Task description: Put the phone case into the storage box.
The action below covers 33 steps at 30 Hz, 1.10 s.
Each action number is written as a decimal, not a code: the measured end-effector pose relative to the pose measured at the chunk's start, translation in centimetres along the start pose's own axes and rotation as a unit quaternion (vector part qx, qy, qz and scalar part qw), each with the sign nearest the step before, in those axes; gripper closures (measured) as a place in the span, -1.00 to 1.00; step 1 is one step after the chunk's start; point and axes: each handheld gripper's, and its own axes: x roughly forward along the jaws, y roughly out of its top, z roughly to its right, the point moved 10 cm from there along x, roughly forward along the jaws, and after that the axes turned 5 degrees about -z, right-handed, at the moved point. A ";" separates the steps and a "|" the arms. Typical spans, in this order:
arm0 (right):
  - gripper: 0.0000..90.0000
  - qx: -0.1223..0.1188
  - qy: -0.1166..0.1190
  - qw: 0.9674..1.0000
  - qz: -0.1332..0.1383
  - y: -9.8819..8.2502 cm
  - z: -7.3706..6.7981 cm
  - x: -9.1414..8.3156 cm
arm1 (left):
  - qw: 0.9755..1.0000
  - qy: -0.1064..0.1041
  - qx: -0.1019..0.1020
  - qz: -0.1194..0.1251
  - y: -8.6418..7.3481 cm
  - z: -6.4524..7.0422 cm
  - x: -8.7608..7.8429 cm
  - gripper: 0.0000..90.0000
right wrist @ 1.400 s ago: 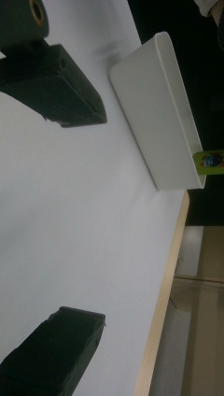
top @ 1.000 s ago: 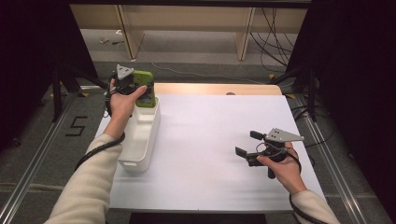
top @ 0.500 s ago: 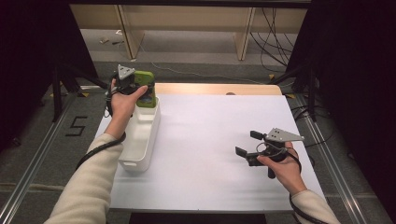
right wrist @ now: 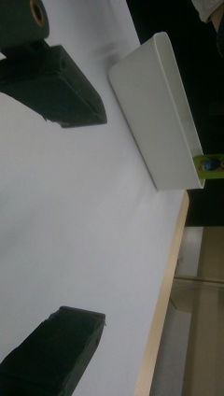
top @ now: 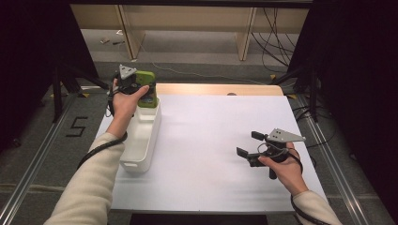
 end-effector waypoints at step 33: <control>-0.86 -0.001 0.001 1.000 -0.001 0.0 0.0 0.0 | 1.000 0.006 -0.003 -0.011 -0.6 -0.2 0.9 -0.63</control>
